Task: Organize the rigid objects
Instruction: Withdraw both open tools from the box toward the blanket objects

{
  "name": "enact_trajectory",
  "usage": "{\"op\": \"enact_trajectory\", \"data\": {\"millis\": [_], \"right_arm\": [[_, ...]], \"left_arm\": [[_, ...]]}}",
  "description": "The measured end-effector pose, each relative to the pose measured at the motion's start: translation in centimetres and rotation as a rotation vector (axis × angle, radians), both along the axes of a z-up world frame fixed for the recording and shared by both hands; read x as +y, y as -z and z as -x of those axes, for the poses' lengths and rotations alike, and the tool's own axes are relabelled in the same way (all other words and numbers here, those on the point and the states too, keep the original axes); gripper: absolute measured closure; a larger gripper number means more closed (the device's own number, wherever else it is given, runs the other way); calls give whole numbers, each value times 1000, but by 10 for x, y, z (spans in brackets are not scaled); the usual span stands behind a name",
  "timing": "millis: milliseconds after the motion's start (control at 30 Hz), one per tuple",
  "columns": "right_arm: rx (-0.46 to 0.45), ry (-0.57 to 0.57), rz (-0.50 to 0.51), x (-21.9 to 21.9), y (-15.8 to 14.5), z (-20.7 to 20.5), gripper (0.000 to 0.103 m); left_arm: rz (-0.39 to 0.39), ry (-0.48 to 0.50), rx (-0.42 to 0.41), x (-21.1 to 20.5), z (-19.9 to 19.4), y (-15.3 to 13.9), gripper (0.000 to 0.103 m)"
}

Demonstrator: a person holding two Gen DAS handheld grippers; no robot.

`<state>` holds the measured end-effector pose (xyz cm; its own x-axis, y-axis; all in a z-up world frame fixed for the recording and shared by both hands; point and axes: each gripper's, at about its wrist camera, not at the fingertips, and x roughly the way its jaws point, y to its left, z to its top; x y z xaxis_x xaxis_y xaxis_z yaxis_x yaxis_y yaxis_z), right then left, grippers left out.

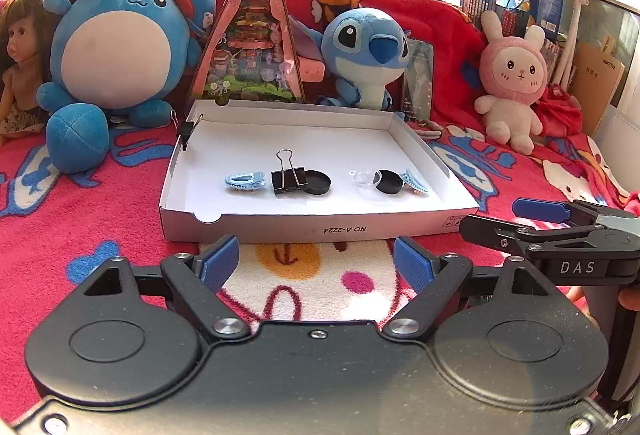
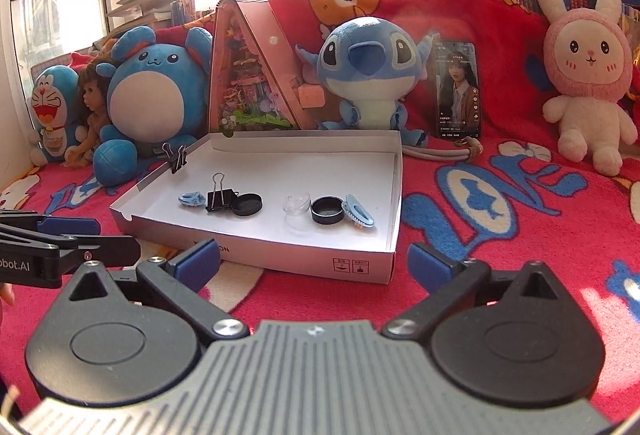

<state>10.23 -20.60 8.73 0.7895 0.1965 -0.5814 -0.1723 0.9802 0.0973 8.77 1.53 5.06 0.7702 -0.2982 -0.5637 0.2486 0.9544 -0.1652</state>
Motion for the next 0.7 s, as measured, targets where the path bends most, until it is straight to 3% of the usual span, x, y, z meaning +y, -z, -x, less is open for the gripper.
{"op": "enact_trajectory", "data": {"millis": [700], "right_arm": [[25,16,53,-9,17,27,0]], "left_arm": [[-18,3,36,-1,22,23,19]]}}
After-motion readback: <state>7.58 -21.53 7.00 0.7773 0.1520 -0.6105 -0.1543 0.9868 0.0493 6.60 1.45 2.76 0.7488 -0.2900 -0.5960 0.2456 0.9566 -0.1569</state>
